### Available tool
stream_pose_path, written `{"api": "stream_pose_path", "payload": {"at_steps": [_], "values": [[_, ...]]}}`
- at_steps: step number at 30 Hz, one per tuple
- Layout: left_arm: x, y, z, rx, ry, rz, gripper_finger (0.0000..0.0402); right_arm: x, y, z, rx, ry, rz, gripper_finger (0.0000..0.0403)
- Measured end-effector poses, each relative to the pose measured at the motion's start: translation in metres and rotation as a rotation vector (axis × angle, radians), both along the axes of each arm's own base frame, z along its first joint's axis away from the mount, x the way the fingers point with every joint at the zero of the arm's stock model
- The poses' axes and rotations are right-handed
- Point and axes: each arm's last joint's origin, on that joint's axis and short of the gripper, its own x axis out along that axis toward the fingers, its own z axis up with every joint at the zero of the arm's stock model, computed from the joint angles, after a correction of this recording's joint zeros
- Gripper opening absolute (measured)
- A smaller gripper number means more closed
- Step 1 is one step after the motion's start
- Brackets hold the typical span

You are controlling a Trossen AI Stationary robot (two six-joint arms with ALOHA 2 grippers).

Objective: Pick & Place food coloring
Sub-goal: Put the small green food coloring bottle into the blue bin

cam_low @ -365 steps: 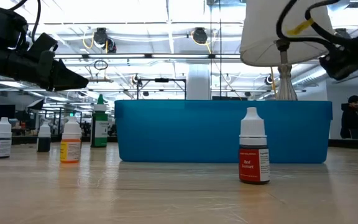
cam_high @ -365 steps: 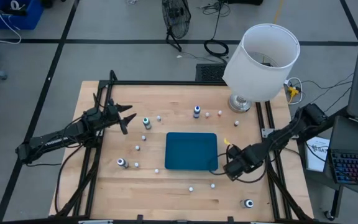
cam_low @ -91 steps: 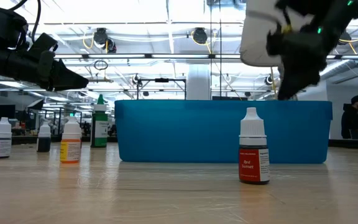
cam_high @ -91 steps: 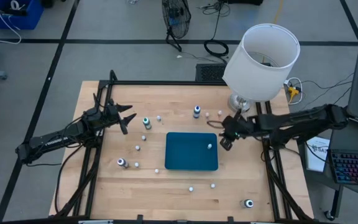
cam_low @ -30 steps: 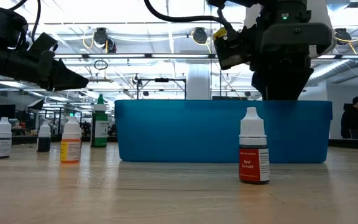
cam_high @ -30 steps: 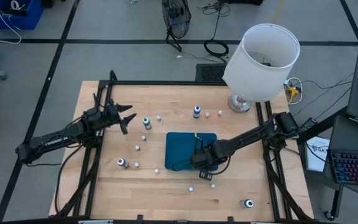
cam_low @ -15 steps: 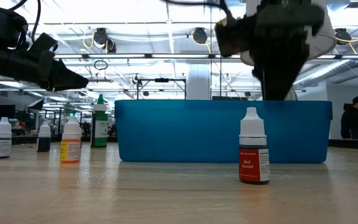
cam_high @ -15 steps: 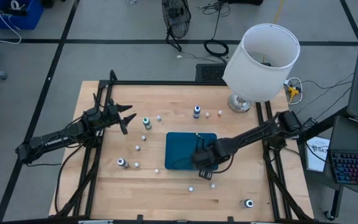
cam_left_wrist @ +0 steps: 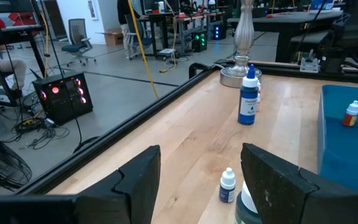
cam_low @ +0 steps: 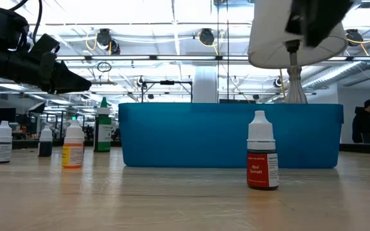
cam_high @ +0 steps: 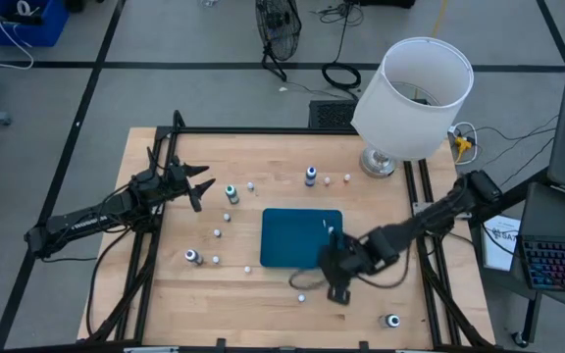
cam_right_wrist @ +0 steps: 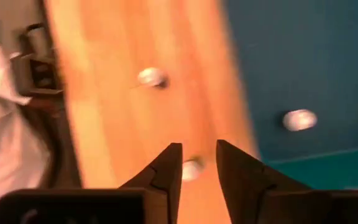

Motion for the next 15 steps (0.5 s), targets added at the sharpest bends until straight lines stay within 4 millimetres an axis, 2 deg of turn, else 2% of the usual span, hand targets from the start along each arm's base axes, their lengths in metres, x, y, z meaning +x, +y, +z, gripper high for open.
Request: {"api": "stream_pose_path", "payload": {"at_steps": [5, 10, 15], "values": [[0.0, 0.0, 0.0, 0.0, 0.0, 0.0, 0.0225, -0.01, 0.032, -0.009, 0.014, -0.002, 0.011, 0.0045], [0.0, 0.0, 0.0, 0.0, 0.0, 0.0, 0.0225, -0.015, 0.045, -0.009, -0.052, 0.087, 0.052, 0.0005], [0.0, 0.0, 0.0, 0.0, 0.0, 0.0, 0.0225, -0.01, 0.058, -0.003, -0.162, 0.134, 0.104, 0.0001]]}}
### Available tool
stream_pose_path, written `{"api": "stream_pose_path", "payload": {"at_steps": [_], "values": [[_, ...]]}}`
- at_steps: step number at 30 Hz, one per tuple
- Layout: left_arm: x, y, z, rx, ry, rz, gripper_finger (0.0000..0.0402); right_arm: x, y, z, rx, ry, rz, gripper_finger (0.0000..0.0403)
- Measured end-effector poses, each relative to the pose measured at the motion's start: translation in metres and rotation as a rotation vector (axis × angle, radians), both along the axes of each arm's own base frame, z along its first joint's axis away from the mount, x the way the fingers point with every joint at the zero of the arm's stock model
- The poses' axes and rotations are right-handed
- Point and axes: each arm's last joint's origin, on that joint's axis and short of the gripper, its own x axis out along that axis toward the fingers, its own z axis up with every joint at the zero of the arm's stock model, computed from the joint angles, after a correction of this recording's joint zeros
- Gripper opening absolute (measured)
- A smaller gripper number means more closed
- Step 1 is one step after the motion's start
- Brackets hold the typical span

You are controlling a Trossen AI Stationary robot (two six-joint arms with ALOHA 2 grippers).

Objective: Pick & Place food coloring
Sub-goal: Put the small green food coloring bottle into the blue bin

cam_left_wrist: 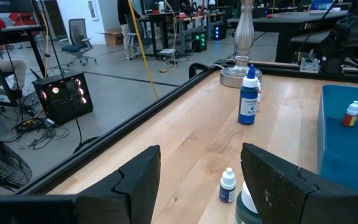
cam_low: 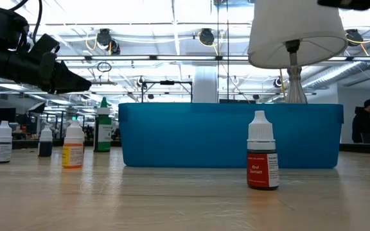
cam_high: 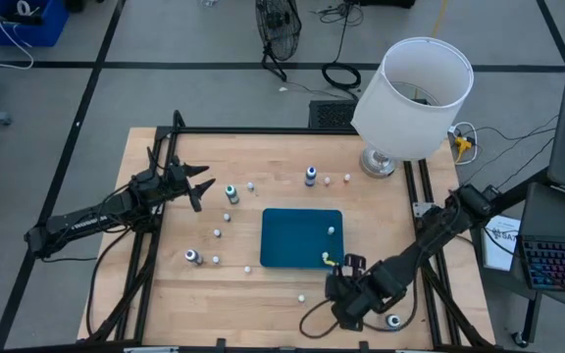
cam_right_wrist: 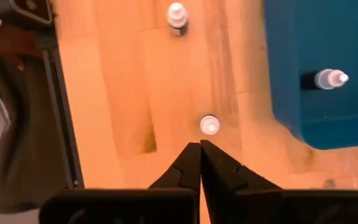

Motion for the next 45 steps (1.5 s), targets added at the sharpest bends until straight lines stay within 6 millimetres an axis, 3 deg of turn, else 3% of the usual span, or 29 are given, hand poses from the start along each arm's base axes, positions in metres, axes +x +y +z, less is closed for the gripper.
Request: {"api": "stream_pose_path", "payload": {"at_steps": [8, 16, 20, 32, 45], "values": [[0.0, 0.0, 0.0, 0.0, 0.0, 0.0, 0.0225, 0.008, -0.002, -0.016, 0.017, 0.093, -0.076, 0.0015], [0.0, 0.0, 0.0, 0.0, 0.0, 0.0, 0.0225, -0.002, -0.008, -0.046, -0.004, 0.172, -0.069, 0.0128], [0.0, 0.0, 0.0, 0.0, 0.0, 0.0, 0.0225, 0.0, -0.007, -0.051, 0.026, 0.153, -0.058, 0.0159], [0.0, 0.0, 0.0, 0.0, 0.0, 0.0, 0.0225, -0.005, -0.014, -0.072, -0.048, 0.127, -0.011, 0.0164], [0.0, 0.0, 0.0, 0.0, 0.0, 0.0, 0.0225, -0.001, -0.013, -0.086, -0.006, 0.034, 0.023, 0.0164]]}}
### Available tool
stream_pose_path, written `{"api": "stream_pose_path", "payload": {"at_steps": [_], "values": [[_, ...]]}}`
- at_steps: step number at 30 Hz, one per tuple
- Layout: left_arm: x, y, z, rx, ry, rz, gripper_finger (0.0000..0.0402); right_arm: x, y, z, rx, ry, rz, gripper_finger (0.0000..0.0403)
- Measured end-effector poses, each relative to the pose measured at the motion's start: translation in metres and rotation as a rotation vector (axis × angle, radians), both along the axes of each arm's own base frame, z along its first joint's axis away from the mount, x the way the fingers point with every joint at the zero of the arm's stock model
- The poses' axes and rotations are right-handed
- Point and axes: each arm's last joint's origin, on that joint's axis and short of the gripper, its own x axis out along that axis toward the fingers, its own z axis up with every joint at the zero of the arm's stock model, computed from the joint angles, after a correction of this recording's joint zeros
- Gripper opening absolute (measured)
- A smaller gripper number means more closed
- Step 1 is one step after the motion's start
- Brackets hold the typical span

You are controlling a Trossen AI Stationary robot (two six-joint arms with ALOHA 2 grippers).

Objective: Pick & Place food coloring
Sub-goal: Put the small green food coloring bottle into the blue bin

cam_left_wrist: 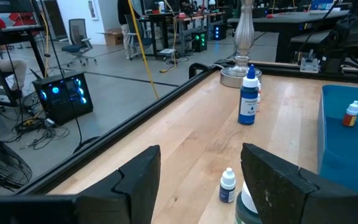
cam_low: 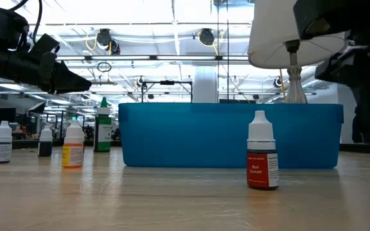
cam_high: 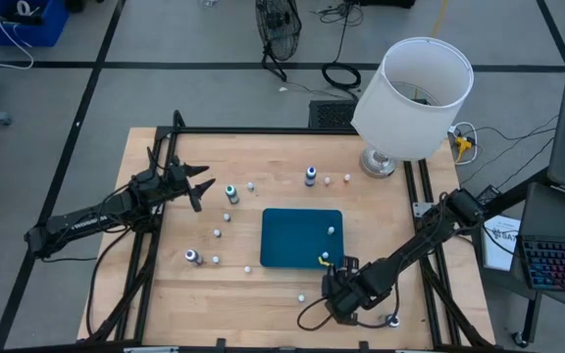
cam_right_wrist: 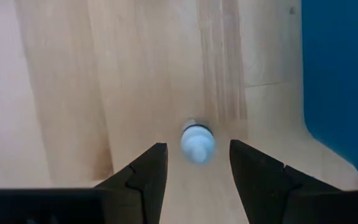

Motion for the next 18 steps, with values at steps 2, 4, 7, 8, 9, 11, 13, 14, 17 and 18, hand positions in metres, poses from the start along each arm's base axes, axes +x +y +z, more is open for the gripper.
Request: {"api": "stream_pose_path", "payload": {"at_steps": [2, 4, 7, 8, 9, 11, 13, 14, 17, 18], "values": [[0.0, 0.0, 0.0, 0.0, 0.0, 0.0, 0.0225, -0.001, -0.002, -0.006, 0.005, -0.006, -0.002, 0.0164], [0.0, 0.0, 0.0, 0.0, 0.0, 0.0, 0.0225, -0.001, -0.004, -0.011, 0.02, -0.012, -0.005, 0.0162], [0.0, 0.0, 0.0, 0.0, 0.0, 0.0, 0.0225, -0.002, -0.006, -0.018, 0.061, -0.004, -0.003, 0.0156], [0.0, 0.0, 0.0, 0.0, 0.0, 0.0, 0.0225, -0.001, -0.007, -0.019, 0.068, -0.001, -0.005, 0.0153], [0.0, 0.0, 0.0, 0.0, 0.0, 0.0, 0.0225, -0.001, -0.007, -0.019, 0.069, -0.002, -0.006, 0.0151], [0.0, 0.0, 0.0, 0.0, 0.0, 0.0, 0.0225, -0.001, -0.007, -0.019, 0.071, -0.004, -0.006, 0.0146], [0.0, 0.0, 0.0, 0.0, 0.0, 0.0, 0.0225, -0.001, -0.006, -0.019, 0.074, -0.009, -0.005, 0.0142], [0.0, 0.0, 0.0, 0.0, 0.0, 0.0, 0.0225, 0.0, -0.006, -0.018, 0.078, -0.015, -0.005, 0.014], [0.0, 0.0, 0.0, 0.0, 0.0, 0.0, 0.0225, 0.002, -0.005, -0.018, 0.091, -0.033, -0.001, 0.0136], [0.0, 0.0, 0.0, 0.0, 0.0, 0.0, 0.0225, 0.002, -0.005, -0.018, 0.091, -0.033, -0.001, 0.0135]]}}
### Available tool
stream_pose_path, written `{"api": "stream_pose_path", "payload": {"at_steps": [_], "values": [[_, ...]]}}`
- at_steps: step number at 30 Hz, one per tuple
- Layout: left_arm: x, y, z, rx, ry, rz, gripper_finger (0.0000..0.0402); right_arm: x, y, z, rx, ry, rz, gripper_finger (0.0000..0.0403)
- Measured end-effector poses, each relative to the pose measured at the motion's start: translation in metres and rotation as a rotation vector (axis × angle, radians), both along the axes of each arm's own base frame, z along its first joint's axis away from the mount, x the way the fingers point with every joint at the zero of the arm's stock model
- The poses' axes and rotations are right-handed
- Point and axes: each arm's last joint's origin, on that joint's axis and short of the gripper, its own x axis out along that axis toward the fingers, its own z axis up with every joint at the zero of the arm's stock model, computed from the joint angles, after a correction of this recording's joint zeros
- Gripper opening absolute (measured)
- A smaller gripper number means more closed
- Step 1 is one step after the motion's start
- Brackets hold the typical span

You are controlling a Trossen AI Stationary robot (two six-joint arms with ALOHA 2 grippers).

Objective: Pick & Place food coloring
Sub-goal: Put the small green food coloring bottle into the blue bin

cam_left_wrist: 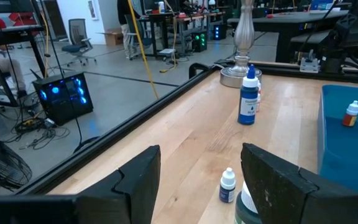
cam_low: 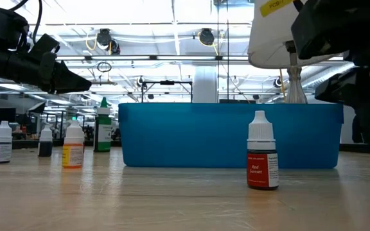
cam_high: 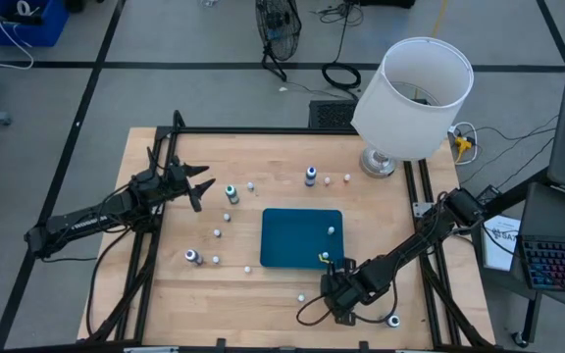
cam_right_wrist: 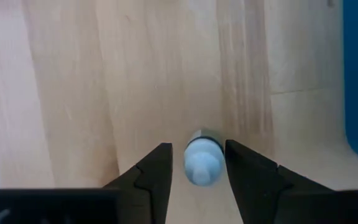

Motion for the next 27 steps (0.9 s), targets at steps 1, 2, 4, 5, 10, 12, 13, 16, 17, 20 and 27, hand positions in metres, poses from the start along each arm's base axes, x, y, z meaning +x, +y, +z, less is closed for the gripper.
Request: {"api": "stream_pose_path", "payload": {"at_steps": [1, 2, 4, 5, 10, 12, 13, 16, 17, 20, 27], "values": [[0.0, 0.0, -0.0001, 0.0, 0.001, 0.0, 0.0225, -0.0001, 0.0, 0.0, -0.001, 0.0, 0.001, 0.0135], [0.0, 0.0, 0.0, 0.0, 0.0, 0.0, 0.0225, -0.0001, -0.0001, 0.0, -0.002, 0.001, 0.003, 0.0134], [0.0, 0.0, 0.0, 0.0, 0.0, 0.0, 0.0225, -0.0001, -0.0001, 0.0, -0.002, 0.0, 0.003, 0.0134], [0.0, 0.0, 0.0, 0.0, 0.0, 0.0, 0.0225, -0.0001, -0.0001, 0.0, -0.002, 0.0, 0.003, 0.0134], [0.0, 0.0, 0.0, 0.0, 0.0, 0.0, 0.0225, 0.0011, -0.0017, 0.0, -0.005, -0.001, 0.008, 0.0134], [0.0, 0.0, -0.0001, 0.0, 0.001, 0.0, 0.0225, 0.0021, -0.003, 0.0, -0.005, -0.002, 0.003, 0.0132], [0.0, 0.0, 0.0, 0.0, 0.0, 0.0, 0.0225, 0.0025, -0.0037, 0.0, -0.006, -0.002, 0.002, 0.0131], [0.0, 0.0, 0.0, 0.0, 0.0, 0.0, 0.0225, 0.0028, -0.004, 0.0, -0.007, -0.003, 0.003, 0.0127], [0.0, 0.0, 0.0, 0.0, 0.0, 0.0, 0.0225, 0.0028, -0.004, 0.0, -0.007, -0.003, 0.004, 0.0125], [0.0, 0.0, 0.0, 0.0, 0.0, 0.0, 0.0225, 0.0027, -0.0039, 0.0, -0.007, -0.003, 0.007, 0.0119], [0.0, 0.0, -0.0001, 0.0, 0.001, 0.0, 0.0225, 0.0027, -0.0038, 0.0004, -0.007, -0.004, 0.024, 0.0084]]}}
